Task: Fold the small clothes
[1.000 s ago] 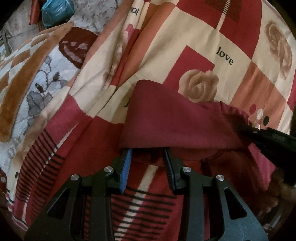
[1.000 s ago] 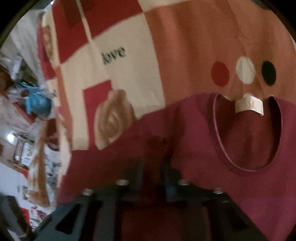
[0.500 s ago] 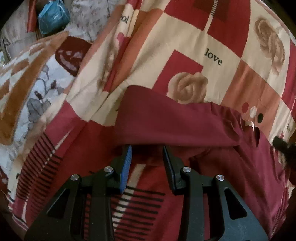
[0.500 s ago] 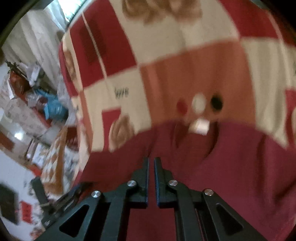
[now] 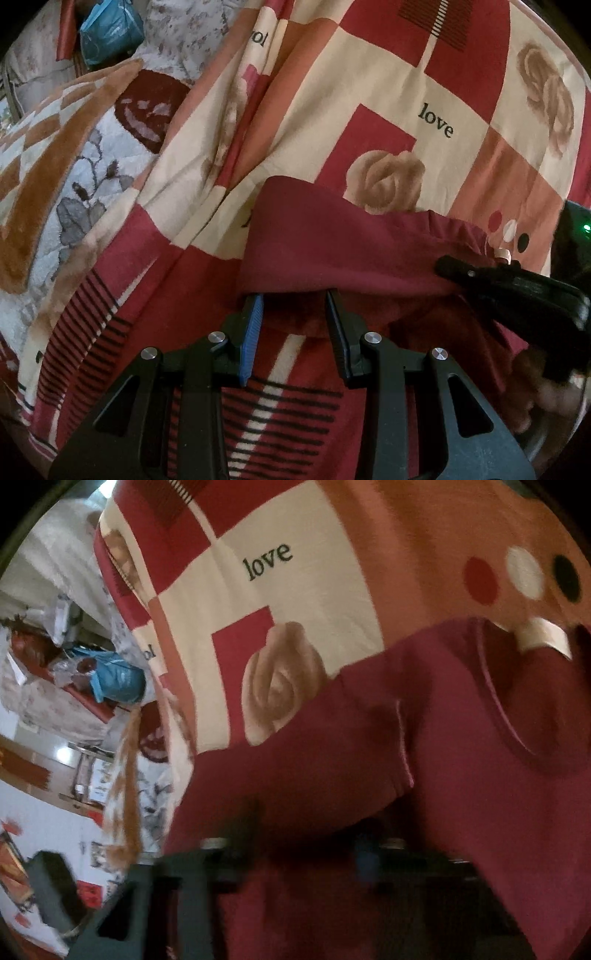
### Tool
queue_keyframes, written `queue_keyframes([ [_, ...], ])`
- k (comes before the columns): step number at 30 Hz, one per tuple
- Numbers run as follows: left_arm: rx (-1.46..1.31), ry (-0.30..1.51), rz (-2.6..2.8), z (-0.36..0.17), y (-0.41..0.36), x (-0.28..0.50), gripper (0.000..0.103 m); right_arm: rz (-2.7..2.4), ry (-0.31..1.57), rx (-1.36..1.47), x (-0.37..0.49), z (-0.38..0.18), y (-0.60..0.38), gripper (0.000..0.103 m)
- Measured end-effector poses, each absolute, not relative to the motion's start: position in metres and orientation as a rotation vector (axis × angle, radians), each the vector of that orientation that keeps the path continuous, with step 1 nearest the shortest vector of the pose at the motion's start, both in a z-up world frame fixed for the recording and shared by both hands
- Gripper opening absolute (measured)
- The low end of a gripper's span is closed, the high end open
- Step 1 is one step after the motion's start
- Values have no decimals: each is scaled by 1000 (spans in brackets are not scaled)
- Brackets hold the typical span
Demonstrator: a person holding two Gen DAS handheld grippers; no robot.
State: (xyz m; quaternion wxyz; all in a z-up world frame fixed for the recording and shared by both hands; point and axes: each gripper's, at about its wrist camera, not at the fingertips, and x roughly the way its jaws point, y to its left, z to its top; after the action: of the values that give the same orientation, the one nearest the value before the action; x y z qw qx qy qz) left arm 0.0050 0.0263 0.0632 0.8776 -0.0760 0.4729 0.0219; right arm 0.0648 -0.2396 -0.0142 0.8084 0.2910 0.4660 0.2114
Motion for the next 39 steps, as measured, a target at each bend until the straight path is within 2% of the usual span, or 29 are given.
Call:
queue_keyframes([
  [3,-167,979,27,67,28,3,34,441,930,603,58,2,-249,8],
  [8,-176,910,-44,84,22,-10,34,379,735,534,15,58,-302,7],
  [14,-159,876,-63,90,15,-16,34,220,638,478,-34,83,-383,7],
  [21,-160,895,-117,82,-7,-13,34,73,716,468,-59,47,-444,7],
  [25,-126,897,-165,78,-31,-10,34,32,840,480,-52,11,-460,7],
  [26,-122,907,-175,75,-36,-8,34,25,891,480,-50,4,-463,14],
  [27,-120,915,-181,72,-40,-6,34,0,944,474,-49,-2,-465,30],
  [29,-100,936,-178,65,-47,-1,34,-79,941,457,-62,-1,-475,44],
  [35,-21,1023,-123,40,-62,12,34,-133,830,428,-95,27,-494,44],
  [39,27,1015,-93,35,-66,12,44,-1,844,375,-70,25,-465,44],
])
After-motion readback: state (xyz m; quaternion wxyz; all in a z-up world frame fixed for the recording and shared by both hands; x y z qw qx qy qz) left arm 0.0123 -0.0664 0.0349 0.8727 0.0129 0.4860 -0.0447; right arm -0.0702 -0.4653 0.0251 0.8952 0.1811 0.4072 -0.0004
